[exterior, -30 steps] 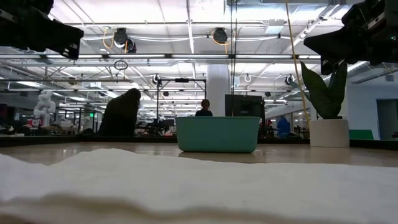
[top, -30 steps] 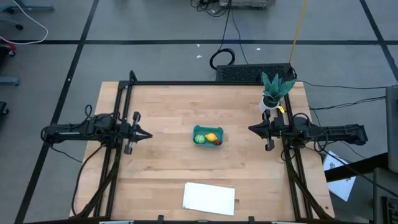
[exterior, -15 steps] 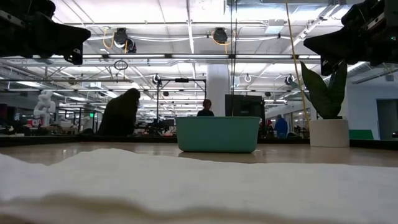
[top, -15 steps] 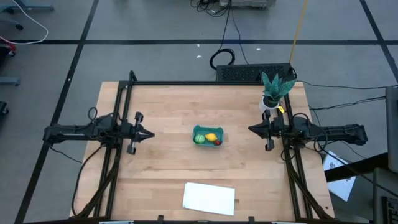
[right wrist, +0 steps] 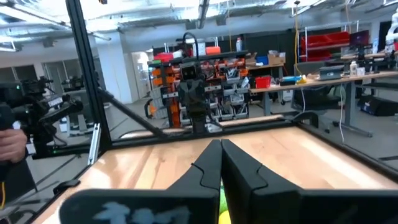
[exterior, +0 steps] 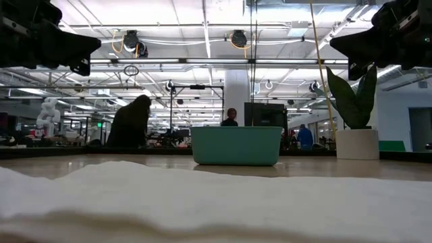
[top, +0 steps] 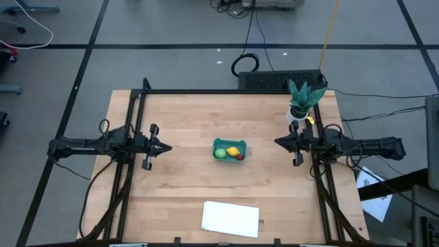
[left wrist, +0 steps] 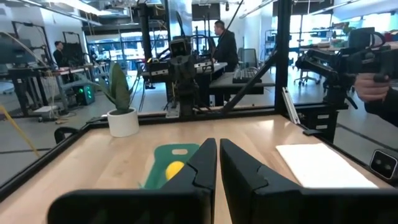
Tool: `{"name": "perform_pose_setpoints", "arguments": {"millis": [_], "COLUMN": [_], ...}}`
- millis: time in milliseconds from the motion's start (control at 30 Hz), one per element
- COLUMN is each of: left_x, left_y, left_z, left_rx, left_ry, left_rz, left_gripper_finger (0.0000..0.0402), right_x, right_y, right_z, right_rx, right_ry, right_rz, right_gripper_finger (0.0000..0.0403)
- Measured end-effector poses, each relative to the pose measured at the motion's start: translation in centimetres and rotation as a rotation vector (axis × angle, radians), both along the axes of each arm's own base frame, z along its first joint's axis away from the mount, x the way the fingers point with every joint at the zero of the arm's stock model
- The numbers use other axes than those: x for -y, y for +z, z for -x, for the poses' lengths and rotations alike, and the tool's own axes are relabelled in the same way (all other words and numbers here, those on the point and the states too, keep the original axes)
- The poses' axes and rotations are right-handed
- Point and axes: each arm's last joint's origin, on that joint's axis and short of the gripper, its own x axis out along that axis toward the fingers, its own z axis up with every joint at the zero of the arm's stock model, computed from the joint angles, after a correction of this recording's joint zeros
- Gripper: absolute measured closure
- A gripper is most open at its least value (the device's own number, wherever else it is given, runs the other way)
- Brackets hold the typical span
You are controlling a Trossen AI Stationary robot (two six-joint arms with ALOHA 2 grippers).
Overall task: Pick and placing Produce into tupperware
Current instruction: Adjust the blue bin
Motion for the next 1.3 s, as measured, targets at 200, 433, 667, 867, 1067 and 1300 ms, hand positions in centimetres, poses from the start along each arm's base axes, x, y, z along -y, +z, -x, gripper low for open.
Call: {"name": "perform_pose_setpoints", "arguments": {"millis": [200,433,667,867,1067,1300], "left_x": [0.0,0.0,0.0,0.0,0.0,0.0], "left_y": [-0.1,-0.1,-0.3,-0.4,-0.6,-0.6], "left_z": [0.0,0.0,0.0,0.0,0.0,0.0], "left_rx": [-0.009,-0.014,-0.028,-0.04,-0.059,-0.06], "left_ry": [0.0,0.001,0.002,0.016,0.015,0.011], "left_rz": [0.0,-0.002,-0.007,-0.008,-0.017,-0.017], "left_gripper_finger": [0.0376,0.0376,0.0376,0.0376,0.0376,0.0376], "right_x": [-0.3,-0.6,-1.0,-1.1,-1.1,-1.1], "right_y": [-0.3,-0.2,0.0,0.1,0.1,0.0], "right_z": [0.0,0.0,0.0,0.1,0.1,0.0], "right_rx": [-0.027,-0.022,-0.001,0.006,0.005,0.004], "right_ry": [0.067,0.049,0.049,0.053,0.053,0.053], "right_rz": [-0.016,-0.018,0.02,0.031,0.037,0.036], "right_gripper_finger": [0.0403,0.0403,0.0403,0.0403,0.0403,0.0403]}}
